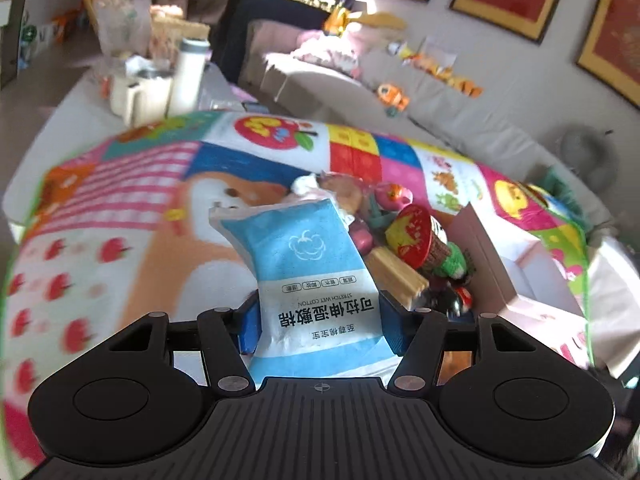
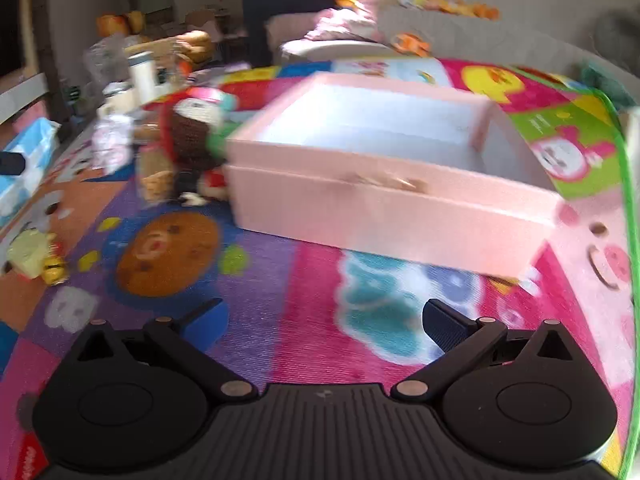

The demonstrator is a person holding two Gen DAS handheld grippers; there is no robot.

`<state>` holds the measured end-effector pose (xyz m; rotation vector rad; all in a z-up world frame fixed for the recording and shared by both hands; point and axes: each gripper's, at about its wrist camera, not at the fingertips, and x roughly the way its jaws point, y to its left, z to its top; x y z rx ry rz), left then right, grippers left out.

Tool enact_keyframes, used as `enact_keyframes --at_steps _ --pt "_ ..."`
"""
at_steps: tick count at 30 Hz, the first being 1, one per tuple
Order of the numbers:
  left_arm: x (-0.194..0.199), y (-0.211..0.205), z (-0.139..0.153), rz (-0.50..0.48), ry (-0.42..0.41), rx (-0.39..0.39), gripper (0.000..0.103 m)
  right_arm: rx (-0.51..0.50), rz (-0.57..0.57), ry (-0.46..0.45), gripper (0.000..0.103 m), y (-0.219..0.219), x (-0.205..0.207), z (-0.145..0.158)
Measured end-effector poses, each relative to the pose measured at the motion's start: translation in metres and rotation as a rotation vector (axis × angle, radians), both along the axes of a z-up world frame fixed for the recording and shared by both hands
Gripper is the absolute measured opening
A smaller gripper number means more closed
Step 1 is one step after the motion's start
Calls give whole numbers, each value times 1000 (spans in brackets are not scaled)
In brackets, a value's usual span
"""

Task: Organize objects
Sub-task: 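Close the left gripper on the blue wet-wipes pack, then carry the blue pack toward the pink box with left while right grasps the yellow bell toy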

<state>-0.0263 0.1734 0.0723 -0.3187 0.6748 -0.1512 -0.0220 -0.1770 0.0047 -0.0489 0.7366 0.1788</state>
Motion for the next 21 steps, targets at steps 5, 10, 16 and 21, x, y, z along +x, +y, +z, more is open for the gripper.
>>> enact_keyframes --at_steps 5,10,16,21 --pt "-37 25 -2 31 -25 7 63 54 290 -21 103 77 -17 13" --pt "-58 42 -5 70 -81 19 63 42 463 -51 76 148 -26 19" --pt "-58 63 -21 99 -73 -77 63 -44 402 -135 75 199 -26 19" --pt "-56 60 -26 60 -54 -82 63 -59 412 -57 62 209 -13 10"
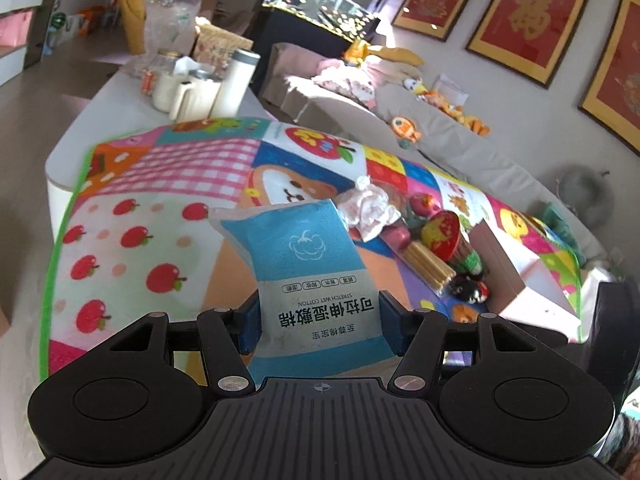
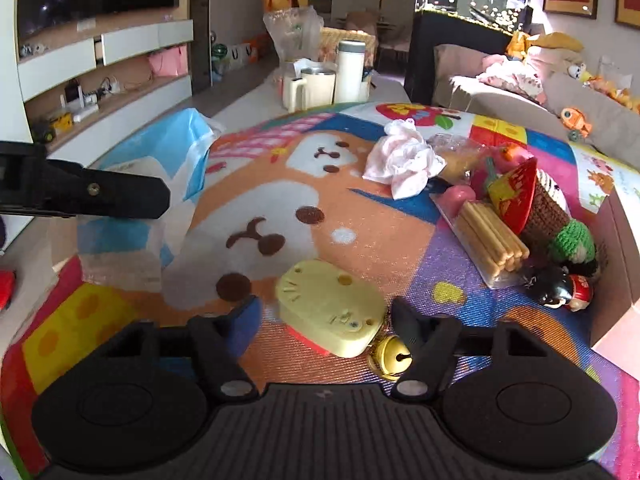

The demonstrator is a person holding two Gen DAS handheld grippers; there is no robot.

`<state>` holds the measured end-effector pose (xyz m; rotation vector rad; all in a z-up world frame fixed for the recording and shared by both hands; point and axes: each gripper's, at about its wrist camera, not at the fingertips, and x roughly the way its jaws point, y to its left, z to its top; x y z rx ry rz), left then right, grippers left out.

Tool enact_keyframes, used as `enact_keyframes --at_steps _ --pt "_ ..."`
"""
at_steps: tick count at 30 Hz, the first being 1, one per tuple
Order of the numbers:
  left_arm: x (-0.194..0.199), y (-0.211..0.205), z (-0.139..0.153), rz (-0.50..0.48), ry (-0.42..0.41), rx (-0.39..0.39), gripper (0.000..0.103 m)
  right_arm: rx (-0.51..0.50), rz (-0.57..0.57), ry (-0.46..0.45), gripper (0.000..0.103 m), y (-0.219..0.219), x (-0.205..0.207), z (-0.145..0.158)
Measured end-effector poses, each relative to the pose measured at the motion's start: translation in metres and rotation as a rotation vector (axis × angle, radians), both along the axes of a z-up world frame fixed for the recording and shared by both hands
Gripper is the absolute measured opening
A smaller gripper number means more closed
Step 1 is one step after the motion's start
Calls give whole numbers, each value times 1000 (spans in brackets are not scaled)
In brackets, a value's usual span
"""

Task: Organize objects
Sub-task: 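Carry the blue pack toward the pink box with left while right grasps the yellow bell toy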

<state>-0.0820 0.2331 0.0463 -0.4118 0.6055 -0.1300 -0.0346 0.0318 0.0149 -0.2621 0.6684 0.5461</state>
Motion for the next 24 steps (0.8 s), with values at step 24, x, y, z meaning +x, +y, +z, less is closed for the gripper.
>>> enact_keyframes --at_steps 24 --pt "113 -268 94 -490 -165 71 66 178 -359 -157 52 -283 -82 64"
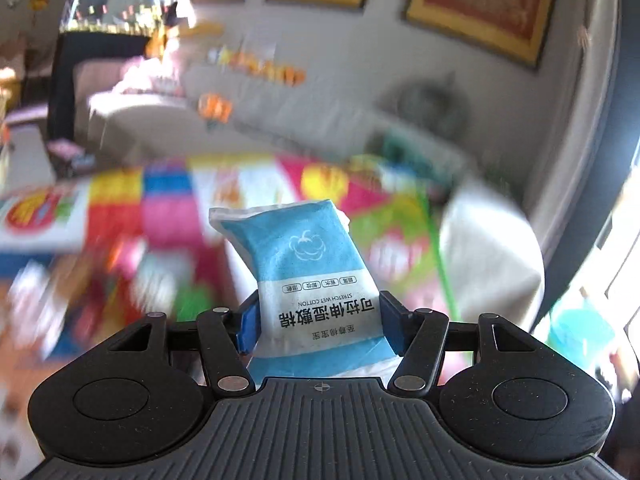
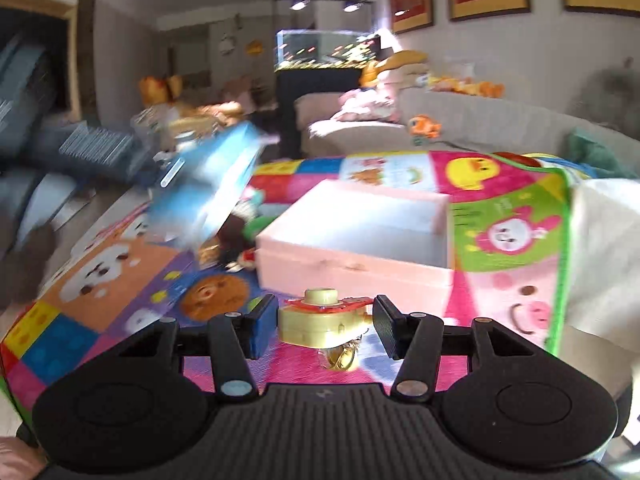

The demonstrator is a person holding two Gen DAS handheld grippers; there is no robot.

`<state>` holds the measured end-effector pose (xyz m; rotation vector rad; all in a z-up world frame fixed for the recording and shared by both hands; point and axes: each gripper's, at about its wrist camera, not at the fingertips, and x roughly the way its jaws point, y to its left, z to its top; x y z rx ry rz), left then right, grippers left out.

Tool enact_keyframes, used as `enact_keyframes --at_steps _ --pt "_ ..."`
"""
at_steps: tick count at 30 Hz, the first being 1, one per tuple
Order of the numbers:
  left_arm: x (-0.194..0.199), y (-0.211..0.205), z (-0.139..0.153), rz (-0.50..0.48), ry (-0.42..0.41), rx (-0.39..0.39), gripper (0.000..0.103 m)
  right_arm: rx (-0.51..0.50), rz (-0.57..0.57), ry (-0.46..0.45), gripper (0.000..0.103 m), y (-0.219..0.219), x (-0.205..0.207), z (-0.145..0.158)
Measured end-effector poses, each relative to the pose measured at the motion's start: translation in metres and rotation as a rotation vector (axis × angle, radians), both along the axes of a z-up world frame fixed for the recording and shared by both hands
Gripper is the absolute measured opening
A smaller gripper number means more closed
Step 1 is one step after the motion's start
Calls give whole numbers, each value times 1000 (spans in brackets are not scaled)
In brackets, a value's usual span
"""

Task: Organize objects
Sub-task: 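Carry the blue pack toward the pink box with left while right grasps the yellow bell toy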

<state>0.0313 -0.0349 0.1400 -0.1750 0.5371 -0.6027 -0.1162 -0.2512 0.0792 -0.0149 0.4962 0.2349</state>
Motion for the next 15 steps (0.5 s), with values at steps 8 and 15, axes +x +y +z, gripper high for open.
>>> enact_keyframes --at_steps 8,15 --pt "84 -89 -73 -77 173 232 62 49 -78 -6 52 -32 2 -12" --pt "51 -42 -69 27 80 130 62 65 -112 19 52 -43 19 -18"
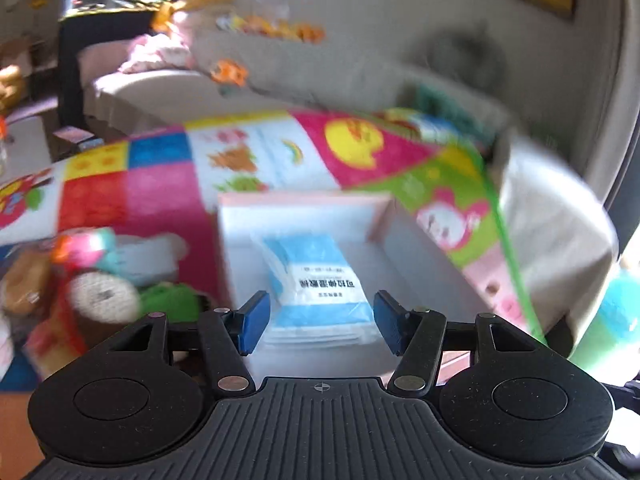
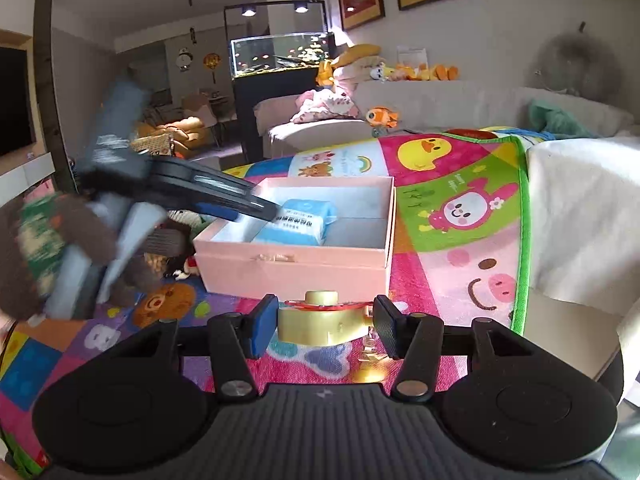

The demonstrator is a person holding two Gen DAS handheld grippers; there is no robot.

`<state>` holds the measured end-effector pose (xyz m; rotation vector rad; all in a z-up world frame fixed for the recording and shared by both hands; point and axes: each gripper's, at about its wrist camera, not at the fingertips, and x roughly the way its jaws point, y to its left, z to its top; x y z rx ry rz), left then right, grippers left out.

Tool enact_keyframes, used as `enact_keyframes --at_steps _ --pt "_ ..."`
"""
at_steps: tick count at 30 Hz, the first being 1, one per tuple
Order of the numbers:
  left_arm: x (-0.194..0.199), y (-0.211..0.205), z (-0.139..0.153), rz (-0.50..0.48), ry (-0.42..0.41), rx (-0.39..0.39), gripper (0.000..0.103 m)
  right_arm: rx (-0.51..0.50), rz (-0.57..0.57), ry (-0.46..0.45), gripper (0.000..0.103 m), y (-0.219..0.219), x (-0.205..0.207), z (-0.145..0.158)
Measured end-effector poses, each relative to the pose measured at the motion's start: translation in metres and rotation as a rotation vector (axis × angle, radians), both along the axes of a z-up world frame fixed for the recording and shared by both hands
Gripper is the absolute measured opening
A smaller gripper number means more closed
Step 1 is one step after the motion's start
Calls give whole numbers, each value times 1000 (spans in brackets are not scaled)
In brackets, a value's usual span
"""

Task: Organize objects
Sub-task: 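Carry the blue pack toward the pink box with left while right grasps the yellow bell toy, then release the blue pack into the pink box while right drops the yellow toy in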

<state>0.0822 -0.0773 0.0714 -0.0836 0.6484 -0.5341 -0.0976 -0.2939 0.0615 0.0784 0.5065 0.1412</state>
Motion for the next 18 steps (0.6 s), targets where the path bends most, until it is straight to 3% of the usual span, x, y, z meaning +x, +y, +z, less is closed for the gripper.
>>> enact_keyframes --at_steps 5,9,10,11,12,14,18 --pt "-48 59 -9 13 34 -81 62 45 15 -68 52 -2 18 35" --pt "-66 87 -31 53 100 -116 62 21 -17 -174 54 5 66 80" --pt "-68 94 -36 76 105 -122 62 10 -36 -193 57 7 81 88" --pt "-66 97 -40 97 108 -123 62 -8 -50 -200 73 11 96 93" --pt "-67 104 -42 117 110 -122 62 -19 -76 -201 81 14 106 96" --pt "-71 120 -44 148 107 -119 62 -24 -91 -186 82 20 115 91" --pt "-67 145 -41 225 99 -143 62 -50 -6 -101 94 48 95 46"
